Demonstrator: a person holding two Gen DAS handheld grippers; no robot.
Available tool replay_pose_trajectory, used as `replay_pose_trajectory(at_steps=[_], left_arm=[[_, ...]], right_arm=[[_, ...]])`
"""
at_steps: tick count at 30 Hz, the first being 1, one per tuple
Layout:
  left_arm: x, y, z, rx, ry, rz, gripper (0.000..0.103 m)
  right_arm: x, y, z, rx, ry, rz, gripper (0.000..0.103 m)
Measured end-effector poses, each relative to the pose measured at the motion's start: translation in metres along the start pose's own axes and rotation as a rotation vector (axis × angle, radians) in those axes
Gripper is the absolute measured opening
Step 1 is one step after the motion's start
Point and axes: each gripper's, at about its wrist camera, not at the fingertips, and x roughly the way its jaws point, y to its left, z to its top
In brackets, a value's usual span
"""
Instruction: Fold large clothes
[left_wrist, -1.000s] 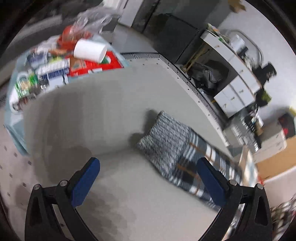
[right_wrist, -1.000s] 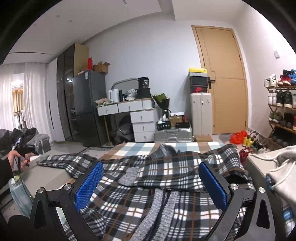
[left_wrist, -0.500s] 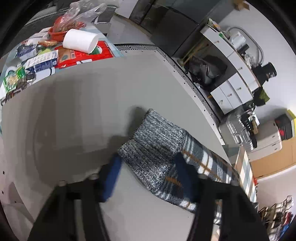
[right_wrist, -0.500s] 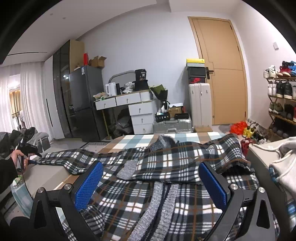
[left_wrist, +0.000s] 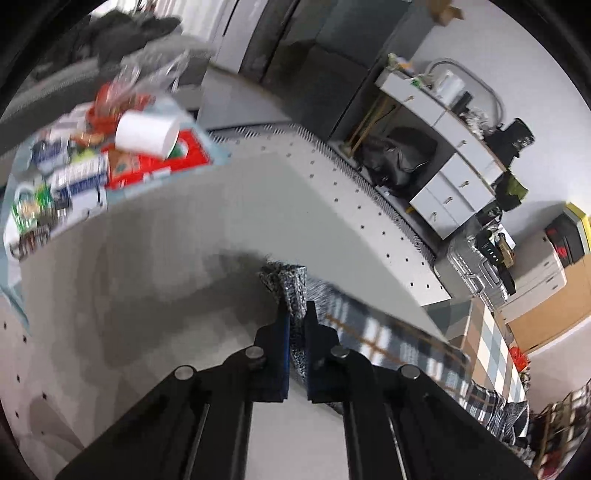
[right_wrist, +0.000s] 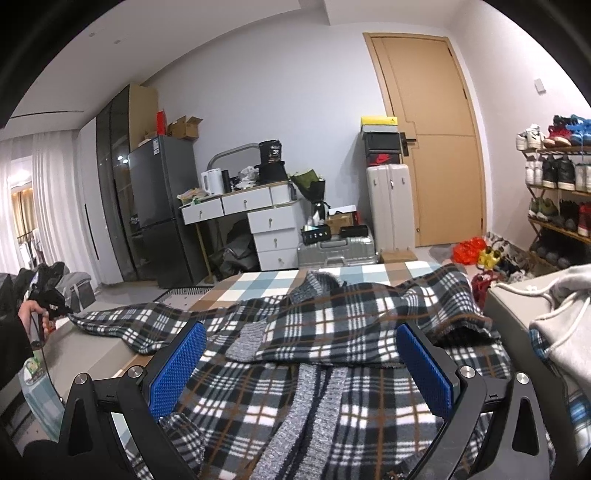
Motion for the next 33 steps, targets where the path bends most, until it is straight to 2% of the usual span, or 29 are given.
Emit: replay_pose_trajectory(at_steps=[4,8,11,15,17,22,26,29,33], left_arm=[[-0.023,-0.030,0.005,0.076,-0.073,-0.051,0.001],[-0.053,-0.090,-0.003,0.206,-0.131,-0.147,0.001],[-0.070,-0.135,-0.020,0.298,-0.169,-0.231,0.001],[-0.092,-0.207,-0.061,0.422,-0.209,-0.383,0.001],[-0.104,-0.250,-0.088,0.505,-0.193,-0.471,0.001],[-0.113,-0.328,-0.146,0.656,-0.139,-0.593,0.001],[-0.092,-0.378,-0.187,0.704,-0.017,-0.670,0.001],[-0.077,-0.402,-0.213,0.728,0.063,-0.691,0.001],[-0.065,-0.443,-0.266,0.780,0.167,-0.752,0.001]], right_arm=[[-0.002,-0.004,0.002,0.018,-0.005,-0.002,0.103],[-0.005,-0.005,0.003,0.027,-0.010,0.003,0.103],[-0.008,-0.008,0.005,0.041,-0.018,0.011,0.103],[-0.011,-0.011,0.007,0.048,-0.021,-0.006,0.103],[-0.011,-0.013,0.009,0.046,-0.019,-0.030,0.103],[-0.013,-0.035,0.012,0.116,-0.013,-0.087,0.103],[-0.017,-0.066,0.014,0.223,-0.003,-0.151,0.103],[-0.022,-0.089,0.016,0.302,-0.007,-0.186,0.103],[-0.033,-0.119,0.016,0.392,-0.031,-0.249,0.103]])
